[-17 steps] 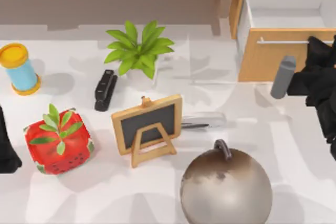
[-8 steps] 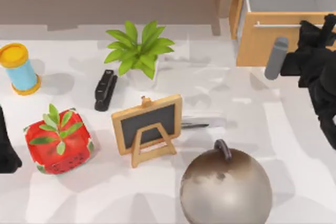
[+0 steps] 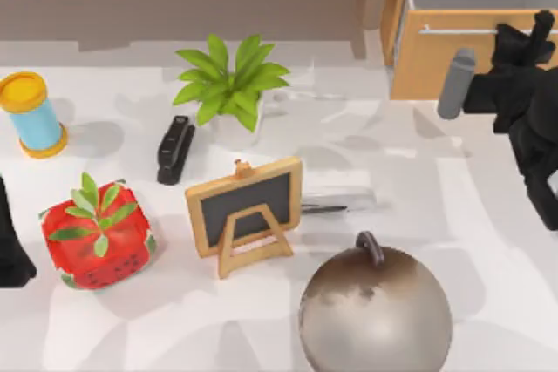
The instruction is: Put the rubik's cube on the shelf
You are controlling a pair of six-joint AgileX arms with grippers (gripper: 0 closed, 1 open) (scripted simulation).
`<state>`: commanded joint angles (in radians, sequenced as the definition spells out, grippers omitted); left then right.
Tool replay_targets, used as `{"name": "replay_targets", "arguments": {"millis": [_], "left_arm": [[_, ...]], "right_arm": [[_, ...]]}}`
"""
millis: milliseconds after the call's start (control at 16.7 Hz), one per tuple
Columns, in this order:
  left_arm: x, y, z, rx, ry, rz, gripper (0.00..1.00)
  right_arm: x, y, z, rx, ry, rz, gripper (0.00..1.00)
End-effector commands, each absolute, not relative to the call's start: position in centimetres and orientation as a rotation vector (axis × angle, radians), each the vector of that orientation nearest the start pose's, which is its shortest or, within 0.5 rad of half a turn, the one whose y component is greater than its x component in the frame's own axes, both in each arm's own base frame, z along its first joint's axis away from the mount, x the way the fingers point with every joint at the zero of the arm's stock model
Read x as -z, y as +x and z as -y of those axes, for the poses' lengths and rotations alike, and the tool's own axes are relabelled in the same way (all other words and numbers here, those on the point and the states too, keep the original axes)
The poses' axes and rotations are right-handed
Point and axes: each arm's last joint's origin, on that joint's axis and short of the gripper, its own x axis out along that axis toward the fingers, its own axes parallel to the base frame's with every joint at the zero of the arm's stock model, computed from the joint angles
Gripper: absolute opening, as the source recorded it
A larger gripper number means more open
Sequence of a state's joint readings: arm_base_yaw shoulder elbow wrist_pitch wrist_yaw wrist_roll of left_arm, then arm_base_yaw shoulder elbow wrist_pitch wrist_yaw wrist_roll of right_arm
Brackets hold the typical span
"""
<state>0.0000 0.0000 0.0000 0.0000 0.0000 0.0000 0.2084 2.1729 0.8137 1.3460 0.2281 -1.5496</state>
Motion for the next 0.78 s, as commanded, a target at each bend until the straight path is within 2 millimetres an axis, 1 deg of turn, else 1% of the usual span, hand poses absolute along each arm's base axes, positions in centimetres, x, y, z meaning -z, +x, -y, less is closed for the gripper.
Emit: {"name": "replay_targets", "arguments": {"millis": [180,420,600,780], "left_arm": [[-16.0,10.6,0.1,0.000,0.000,0.000,1.00],[-16.0,10.6,0.1,0.000,0.000,0.000,1.00],[-16.0,10.6,0.1,0.000,0.000,0.000,1.00],[-16.0,10.6,0.1,0.000,0.000,0.000,1.00]], "right_arm": [[-9.2,38.3,-7.7,-0.003,-1.561,0.011,0.00],[-9.2,40.7,-8.0,-0.012,-1.561,0.021,0.00],[-9.0,42.6,-7.8,-0.014,-1.563,0.009,0.00],[-8.8,43.8,-7.5,-0.012,-1.565,-0.003,0.00]]}}
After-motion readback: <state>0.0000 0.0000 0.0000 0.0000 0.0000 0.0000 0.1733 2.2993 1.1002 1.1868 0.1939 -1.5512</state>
